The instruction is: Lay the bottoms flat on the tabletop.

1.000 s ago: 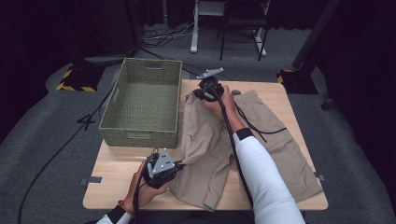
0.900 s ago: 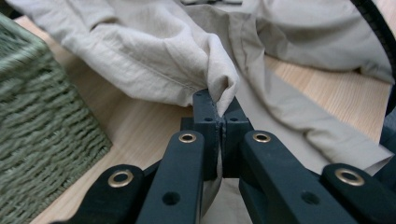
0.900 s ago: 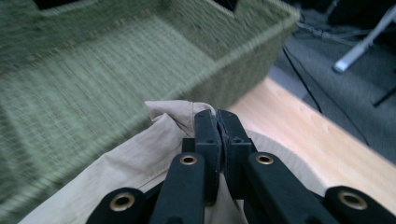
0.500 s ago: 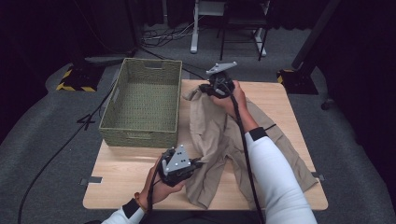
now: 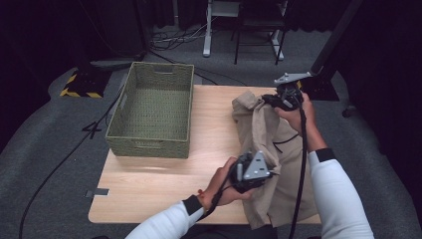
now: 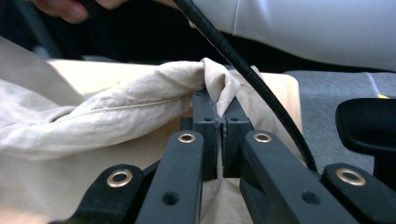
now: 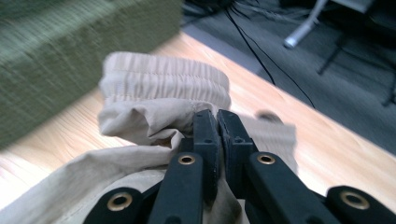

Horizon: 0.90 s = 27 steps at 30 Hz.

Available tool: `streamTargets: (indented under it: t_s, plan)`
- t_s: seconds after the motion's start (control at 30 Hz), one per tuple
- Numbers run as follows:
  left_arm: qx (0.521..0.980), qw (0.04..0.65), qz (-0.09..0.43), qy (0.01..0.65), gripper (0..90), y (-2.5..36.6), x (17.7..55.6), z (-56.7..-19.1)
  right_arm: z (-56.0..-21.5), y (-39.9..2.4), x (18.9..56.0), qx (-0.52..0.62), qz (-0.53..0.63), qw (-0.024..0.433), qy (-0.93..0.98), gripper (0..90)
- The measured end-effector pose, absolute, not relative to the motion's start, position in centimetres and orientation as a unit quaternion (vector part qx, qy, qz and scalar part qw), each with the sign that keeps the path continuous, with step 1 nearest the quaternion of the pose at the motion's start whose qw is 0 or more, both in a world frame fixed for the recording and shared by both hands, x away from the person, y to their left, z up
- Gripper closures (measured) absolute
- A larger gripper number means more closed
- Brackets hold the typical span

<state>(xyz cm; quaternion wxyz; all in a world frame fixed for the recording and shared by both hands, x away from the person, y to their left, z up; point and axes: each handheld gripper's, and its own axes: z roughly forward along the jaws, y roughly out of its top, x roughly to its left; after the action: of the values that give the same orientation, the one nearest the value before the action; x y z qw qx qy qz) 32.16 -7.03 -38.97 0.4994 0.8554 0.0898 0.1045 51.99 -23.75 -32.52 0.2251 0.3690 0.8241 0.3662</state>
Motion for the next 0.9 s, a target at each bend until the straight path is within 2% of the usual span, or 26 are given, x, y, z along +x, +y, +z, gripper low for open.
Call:
streamTargets:
  t_s: [0.17,0.43,0.57,0.7,0.9]
  plan:
    - [0.892,0.438,0.082,0.072,87.7,-12.5,32.9,-43.0,-35.2,-27.1,52.3,0.401,0.335,0.218,0.824,86.5]
    - [0.931,0.356,0.059,0.052,86.5,-16.6,33.3,-47.2,-40.3,-30.3,52.6,0.434,0.273,0.202,0.834,85.7]
    - [0.944,0.324,0.05,0.041,85.6,-17.1,33.2,-48.4,-41.9,-31.1,52.6,0.446,0.266,0.195,0.832,85.4]
    - [0.946,0.319,0.044,0.04,87.0,-16.6,33.4,-48.4,-43.1,-31.4,52.7,0.453,0.257,0.189,0.832,85.3]
    - [0.95,0.309,0.043,0.032,88.5,-13.7,33.9,-48.2,-43.9,-31.1,52.8,0.453,0.25,0.184,0.836,85.4]
